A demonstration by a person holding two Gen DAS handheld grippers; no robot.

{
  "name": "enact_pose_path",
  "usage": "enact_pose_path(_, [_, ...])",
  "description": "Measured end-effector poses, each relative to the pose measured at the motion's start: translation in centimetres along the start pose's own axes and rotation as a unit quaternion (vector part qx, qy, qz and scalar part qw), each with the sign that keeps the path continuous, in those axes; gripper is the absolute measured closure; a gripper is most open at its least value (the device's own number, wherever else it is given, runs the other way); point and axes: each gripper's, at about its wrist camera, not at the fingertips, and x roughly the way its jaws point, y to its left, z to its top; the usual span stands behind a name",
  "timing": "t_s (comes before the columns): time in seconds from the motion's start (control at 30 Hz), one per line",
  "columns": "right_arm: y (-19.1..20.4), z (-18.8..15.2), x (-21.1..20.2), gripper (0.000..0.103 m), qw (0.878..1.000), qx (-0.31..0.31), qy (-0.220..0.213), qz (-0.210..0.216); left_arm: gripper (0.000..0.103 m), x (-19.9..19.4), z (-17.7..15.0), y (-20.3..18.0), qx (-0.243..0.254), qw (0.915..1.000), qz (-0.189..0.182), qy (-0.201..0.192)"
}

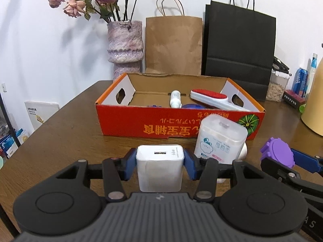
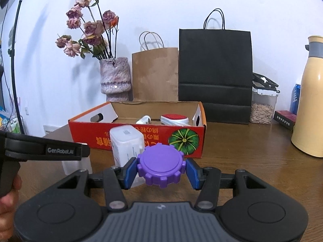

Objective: Organize rigid objects
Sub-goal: 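Carry the charger block and purple cap with both grippers over the box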

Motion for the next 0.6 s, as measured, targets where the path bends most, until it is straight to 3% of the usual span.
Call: enact_pose_path(0.6, [1.0,2.3,1.0,0.052,0.999,0.015,-0.042,-0.008,0.053,-0.7,3.2,1.4,-0.005,0.9991,0.010,-0.040])
